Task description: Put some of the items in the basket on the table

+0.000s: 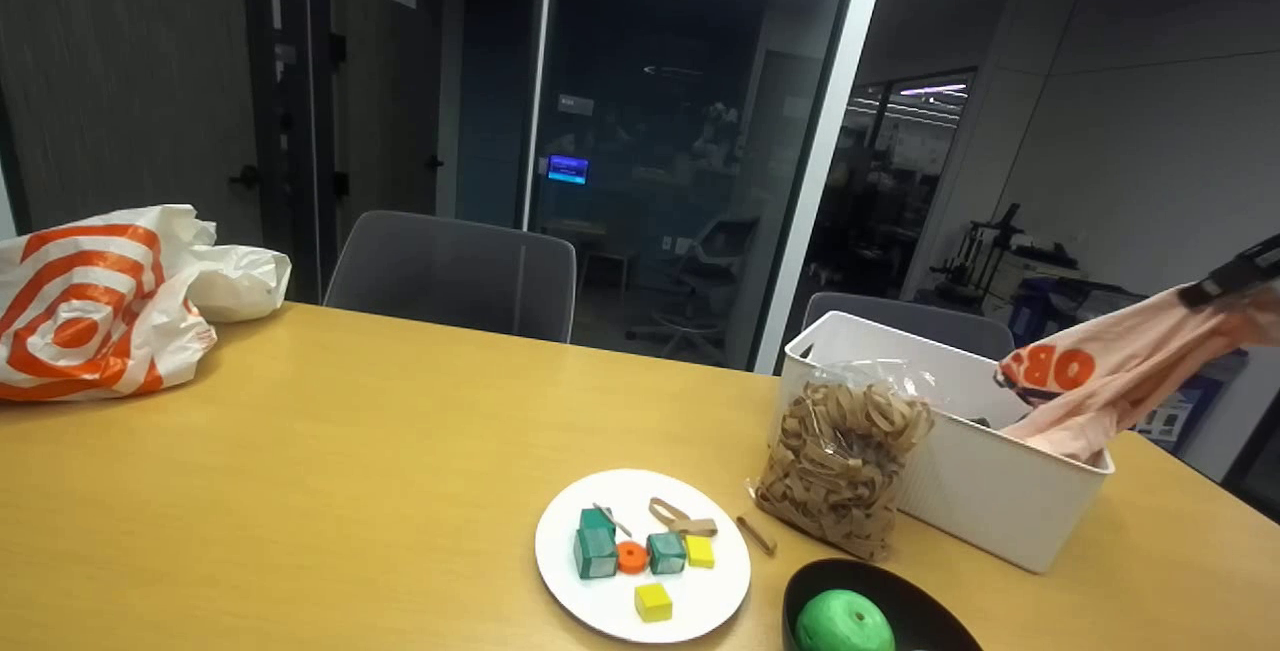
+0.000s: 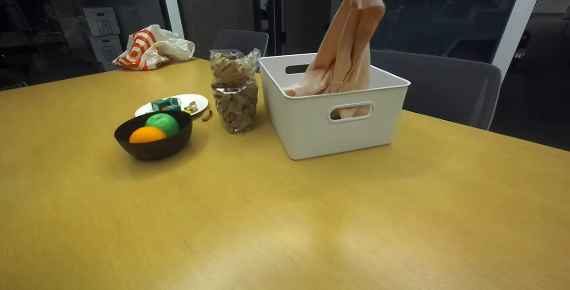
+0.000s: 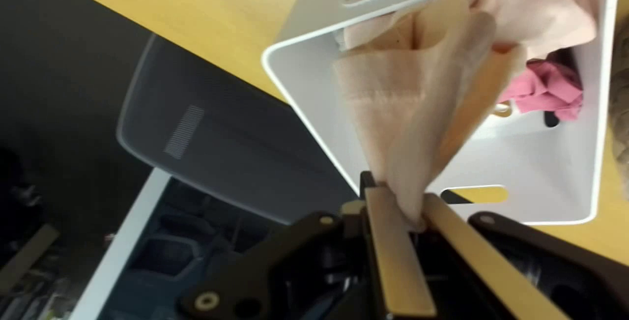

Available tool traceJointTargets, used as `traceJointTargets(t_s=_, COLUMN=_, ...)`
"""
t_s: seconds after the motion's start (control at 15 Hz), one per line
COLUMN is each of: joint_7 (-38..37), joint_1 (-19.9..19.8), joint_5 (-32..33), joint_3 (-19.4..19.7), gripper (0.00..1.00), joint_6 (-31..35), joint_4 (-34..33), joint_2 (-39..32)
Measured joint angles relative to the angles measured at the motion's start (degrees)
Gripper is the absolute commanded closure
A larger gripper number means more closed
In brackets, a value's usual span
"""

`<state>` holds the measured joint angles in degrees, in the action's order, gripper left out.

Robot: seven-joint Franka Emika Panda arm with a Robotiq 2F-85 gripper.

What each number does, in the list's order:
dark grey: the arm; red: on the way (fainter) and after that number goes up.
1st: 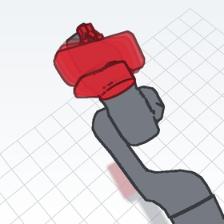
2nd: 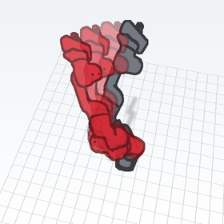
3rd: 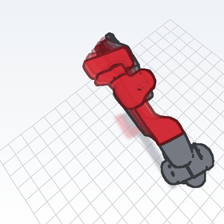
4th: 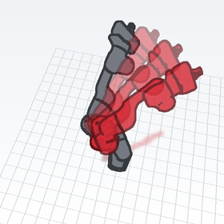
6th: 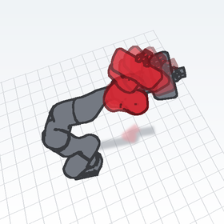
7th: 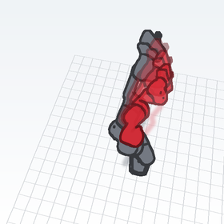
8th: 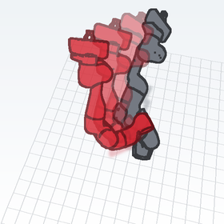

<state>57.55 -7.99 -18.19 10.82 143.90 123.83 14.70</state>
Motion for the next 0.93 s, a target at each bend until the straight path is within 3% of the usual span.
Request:
traceJointTargets(t_s=0.4, joint_7=-13.99, joint_1=-5.13, joint_5=12.74, joint_3=3.48, gripper=0.94, joint_6=2.23, joint_4=0.19, joint_2=8.56)
traceJointTargets(t_s=0.93, joint_7=-39.26, joint_1=-16.26, joint_5=35.80, joint_3=4.41, gripper=0.94, joint_6=5.23, joint_4=2.69, joint_2=9.31)
